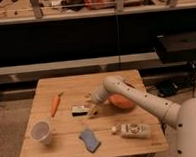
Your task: Place the eraser in the ceramic cup
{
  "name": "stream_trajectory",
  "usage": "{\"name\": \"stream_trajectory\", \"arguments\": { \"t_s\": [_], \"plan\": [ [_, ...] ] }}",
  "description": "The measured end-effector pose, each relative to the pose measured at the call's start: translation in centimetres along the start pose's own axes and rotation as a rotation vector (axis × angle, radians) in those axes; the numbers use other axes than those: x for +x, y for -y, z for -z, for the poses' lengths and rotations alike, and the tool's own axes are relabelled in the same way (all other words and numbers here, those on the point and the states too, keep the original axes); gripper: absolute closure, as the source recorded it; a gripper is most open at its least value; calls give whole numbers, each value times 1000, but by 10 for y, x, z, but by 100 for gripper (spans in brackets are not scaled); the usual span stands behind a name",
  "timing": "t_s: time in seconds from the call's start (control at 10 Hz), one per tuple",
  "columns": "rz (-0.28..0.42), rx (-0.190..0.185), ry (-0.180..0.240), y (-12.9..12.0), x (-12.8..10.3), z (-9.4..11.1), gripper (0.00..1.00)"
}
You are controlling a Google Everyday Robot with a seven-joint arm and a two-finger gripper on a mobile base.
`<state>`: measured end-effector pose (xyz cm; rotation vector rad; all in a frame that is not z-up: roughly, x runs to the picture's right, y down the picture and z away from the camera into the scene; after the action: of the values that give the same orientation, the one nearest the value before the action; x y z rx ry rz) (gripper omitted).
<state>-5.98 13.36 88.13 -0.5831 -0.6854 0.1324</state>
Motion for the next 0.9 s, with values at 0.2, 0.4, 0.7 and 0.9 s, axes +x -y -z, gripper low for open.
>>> {"name": "stream_trajectory", "arguments": {
  "t_s": [0.2,0.4,0.7,0.9],
  "plan": [
    [7,-5,-13,-1,3,-5,71],
    [-1,-6,-35,-1,5,-10,90],
    [3,-8,-48,-1,6,-11,94],
    [3,-8,-49,-1,7,-11,94]
  ]
}}
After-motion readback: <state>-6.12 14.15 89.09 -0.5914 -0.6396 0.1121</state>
